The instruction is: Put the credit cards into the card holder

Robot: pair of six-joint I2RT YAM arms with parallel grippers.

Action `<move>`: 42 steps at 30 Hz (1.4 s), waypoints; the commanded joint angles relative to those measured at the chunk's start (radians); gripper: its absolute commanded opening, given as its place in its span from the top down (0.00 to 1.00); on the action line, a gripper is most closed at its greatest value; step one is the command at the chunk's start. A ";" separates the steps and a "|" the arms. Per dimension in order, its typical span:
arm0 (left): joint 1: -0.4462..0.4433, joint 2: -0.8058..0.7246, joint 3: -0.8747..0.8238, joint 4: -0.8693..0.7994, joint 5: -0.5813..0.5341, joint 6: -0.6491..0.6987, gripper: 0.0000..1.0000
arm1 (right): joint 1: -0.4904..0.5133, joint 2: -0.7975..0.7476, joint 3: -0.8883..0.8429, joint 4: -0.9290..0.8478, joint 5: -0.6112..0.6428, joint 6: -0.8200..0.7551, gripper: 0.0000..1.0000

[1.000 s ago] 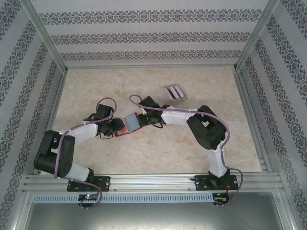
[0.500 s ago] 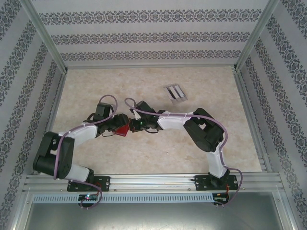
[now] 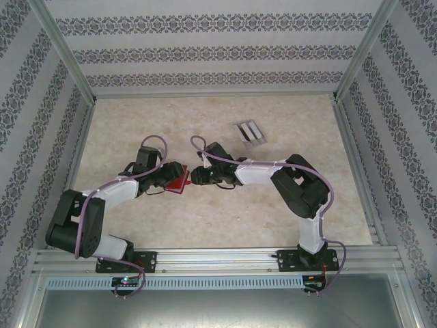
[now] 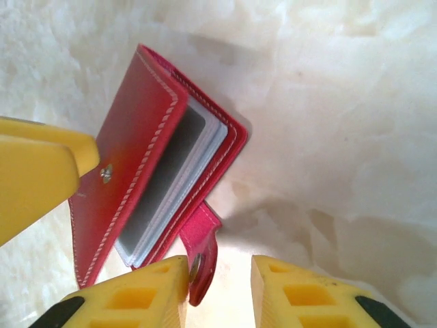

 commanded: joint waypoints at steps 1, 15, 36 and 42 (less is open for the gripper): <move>-0.005 -0.073 0.009 -0.109 -0.073 0.003 0.48 | -0.001 -0.039 -0.024 0.042 0.019 0.043 0.65; 0.007 0.029 0.038 -0.215 -0.163 0.059 0.64 | 0.010 -0.015 0.027 0.042 -0.001 0.127 0.89; -0.005 0.123 -0.004 -0.109 -0.010 -0.009 0.81 | 0.021 0.012 0.054 0.083 0.002 0.181 1.00; -0.017 0.149 0.006 -0.115 -0.019 -0.016 0.81 | 0.018 0.051 0.094 0.073 -0.013 0.177 1.00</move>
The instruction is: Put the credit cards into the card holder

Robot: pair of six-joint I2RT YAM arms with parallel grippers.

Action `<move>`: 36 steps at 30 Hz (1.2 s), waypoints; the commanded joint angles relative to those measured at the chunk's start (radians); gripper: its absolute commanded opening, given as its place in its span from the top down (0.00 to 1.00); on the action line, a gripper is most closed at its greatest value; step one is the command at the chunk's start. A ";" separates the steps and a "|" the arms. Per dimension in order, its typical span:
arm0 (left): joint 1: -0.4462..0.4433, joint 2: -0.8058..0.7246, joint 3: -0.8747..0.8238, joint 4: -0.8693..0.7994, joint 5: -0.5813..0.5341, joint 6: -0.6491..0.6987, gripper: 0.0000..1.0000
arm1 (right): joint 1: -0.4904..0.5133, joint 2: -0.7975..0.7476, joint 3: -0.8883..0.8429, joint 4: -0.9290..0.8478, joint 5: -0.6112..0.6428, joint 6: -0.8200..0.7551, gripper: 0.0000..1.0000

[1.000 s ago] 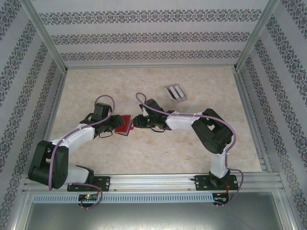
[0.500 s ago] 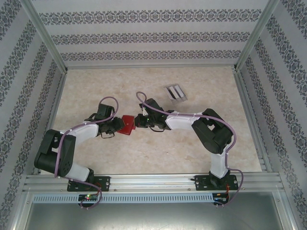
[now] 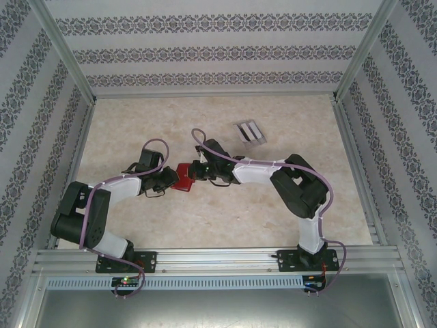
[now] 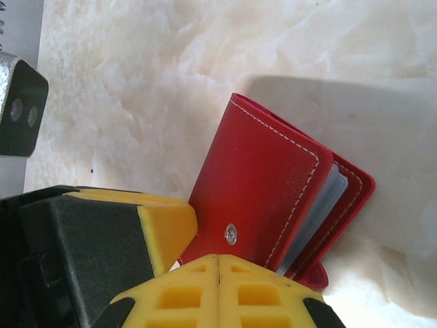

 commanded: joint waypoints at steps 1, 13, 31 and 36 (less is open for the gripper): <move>-0.018 0.052 -0.005 -0.061 0.004 -0.016 0.81 | 0.003 0.032 0.041 0.022 -0.011 0.005 1.00; -0.026 -0.081 -0.038 -0.092 -0.049 -0.033 0.58 | -0.032 0.098 0.063 0.018 -0.034 -0.017 1.00; -0.023 0.003 -0.012 -0.104 -0.104 0.003 0.73 | -0.034 0.126 0.105 0.054 -0.187 -0.018 1.00; -0.023 0.035 -0.004 -0.104 -0.094 0.004 0.73 | -0.037 0.139 0.115 0.032 -0.169 -0.030 1.00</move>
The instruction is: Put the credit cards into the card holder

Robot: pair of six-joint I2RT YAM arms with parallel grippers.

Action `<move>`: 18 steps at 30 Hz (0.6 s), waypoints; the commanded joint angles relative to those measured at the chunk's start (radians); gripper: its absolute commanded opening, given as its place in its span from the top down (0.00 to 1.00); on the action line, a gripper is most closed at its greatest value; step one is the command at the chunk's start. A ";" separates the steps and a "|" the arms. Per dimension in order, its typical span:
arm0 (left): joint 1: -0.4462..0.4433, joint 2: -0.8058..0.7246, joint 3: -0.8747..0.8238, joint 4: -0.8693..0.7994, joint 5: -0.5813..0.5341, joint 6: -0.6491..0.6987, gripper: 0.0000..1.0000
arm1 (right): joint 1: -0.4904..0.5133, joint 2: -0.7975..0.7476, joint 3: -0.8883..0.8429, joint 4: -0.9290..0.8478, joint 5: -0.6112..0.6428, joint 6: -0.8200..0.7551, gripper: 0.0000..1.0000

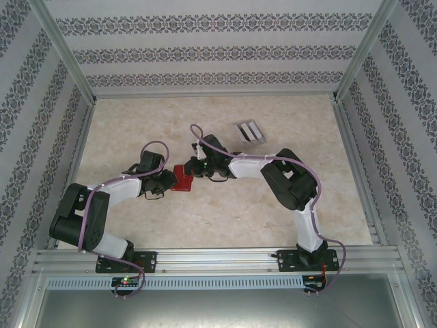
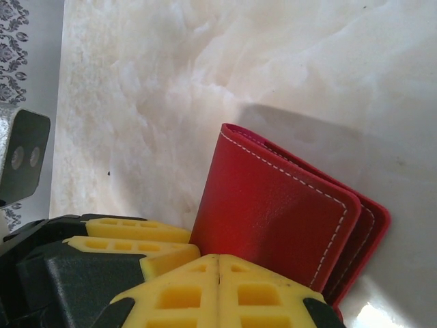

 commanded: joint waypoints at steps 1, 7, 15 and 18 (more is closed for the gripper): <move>-0.007 0.053 -0.001 -0.033 -0.012 0.016 0.74 | 0.008 0.022 0.026 -0.011 -0.009 -0.029 1.00; -0.007 0.058 0.000 -0.036 -0.012 0.015 0.74 | 0.009 0.030 0.029 -0.024 -0.021 -0.035 1.00; -0.008 0.068 0.004 -0.041 -0.016 0.013 0.75 | 0.013 0.042 0.029 -0.048 0.018 -0.064 1.00; -0.008 0.071 0.004 -0.041 -0.013 0.011 0.76 | 0.020 0.055 0.025 -0.042 0.022 -0.062 1.00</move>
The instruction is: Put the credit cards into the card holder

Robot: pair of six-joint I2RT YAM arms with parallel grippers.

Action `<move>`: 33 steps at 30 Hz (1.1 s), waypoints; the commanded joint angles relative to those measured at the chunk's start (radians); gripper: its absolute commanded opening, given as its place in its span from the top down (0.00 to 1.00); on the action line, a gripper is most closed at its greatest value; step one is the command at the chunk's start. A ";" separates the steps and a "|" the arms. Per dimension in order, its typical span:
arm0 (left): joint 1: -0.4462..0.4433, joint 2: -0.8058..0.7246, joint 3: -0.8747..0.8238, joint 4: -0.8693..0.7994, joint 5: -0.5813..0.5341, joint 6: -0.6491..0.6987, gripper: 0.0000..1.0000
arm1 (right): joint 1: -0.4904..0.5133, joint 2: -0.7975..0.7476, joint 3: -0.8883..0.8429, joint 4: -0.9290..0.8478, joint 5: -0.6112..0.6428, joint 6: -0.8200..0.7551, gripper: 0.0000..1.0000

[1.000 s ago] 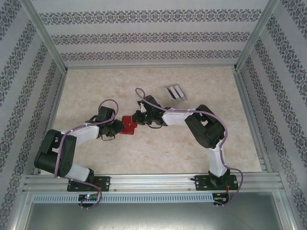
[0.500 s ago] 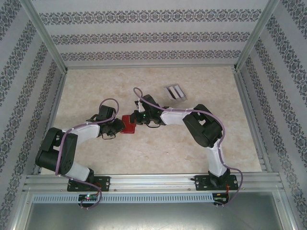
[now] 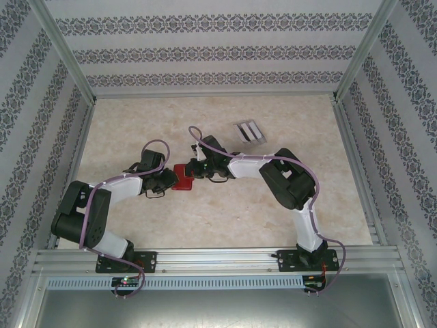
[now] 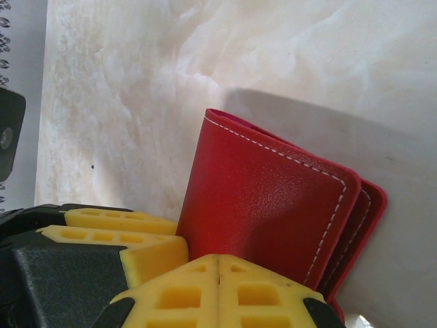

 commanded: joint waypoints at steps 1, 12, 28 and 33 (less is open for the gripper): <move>-0.008 0.051 -0.010 -0.052 -0.024 0.011 0.76 | 0.021 0.035 0.014 -0.022 0.026 -0.025 1.00; -0.007 0.070 -0.009 -0.041 -0.015 0.006 0.77 | 0.017 0.003 -0.033 0.012 0.066 -0.041 1.00; -0.008 0.088 0.005 -0.057 -0.023 0.005 0.78 | -0.002 -0.042 -0.003 0.014 0.054 -0.049 1.00; -0.008 0.094 0.008 -0.058 -0.022 0.006 0.78 | -0.004 -0.023 0.004 0.025 0.053 -0.043 1.00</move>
